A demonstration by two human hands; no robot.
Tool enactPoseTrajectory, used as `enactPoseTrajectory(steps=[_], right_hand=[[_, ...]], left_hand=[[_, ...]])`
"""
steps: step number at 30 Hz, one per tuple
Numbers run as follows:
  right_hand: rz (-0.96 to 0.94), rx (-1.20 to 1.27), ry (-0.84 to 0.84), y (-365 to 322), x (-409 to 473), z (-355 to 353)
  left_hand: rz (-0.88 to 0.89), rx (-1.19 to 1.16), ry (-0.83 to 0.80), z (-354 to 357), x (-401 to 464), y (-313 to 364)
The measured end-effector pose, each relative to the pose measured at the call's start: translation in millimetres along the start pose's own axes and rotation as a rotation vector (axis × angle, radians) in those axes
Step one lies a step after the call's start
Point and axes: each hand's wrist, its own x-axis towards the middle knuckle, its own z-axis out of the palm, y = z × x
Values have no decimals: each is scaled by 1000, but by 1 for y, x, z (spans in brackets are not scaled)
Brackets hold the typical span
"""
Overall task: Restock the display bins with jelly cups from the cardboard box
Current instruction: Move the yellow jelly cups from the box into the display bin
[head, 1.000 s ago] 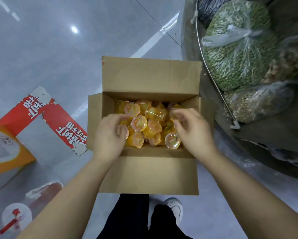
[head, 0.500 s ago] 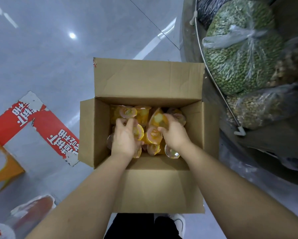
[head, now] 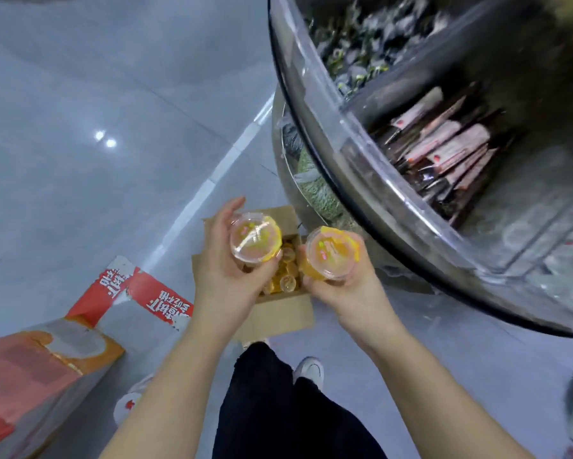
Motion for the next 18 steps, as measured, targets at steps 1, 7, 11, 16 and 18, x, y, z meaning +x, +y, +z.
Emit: enactPoseTrajectory(steps=[1, 7, 11, 16, 18], right_hand=[[-74, -34, 20, -33, -14, -3], [-362, -141, 237, -171, -70, -49], [-448, -165, 483, -215, -82, -89], [-588, -167, 602, -258, -80, -139], [-621, -159, 613, -274, -70, -161]], left_hand=[[30, -13, -9, -2, 0, 35], [332, -151, -249, 20, 10, 199], [493, -167, -540, 49, 24, 267], [606, -156, -703, 94, 51, 317], [652, -126, -743, 114, 65, 332]])
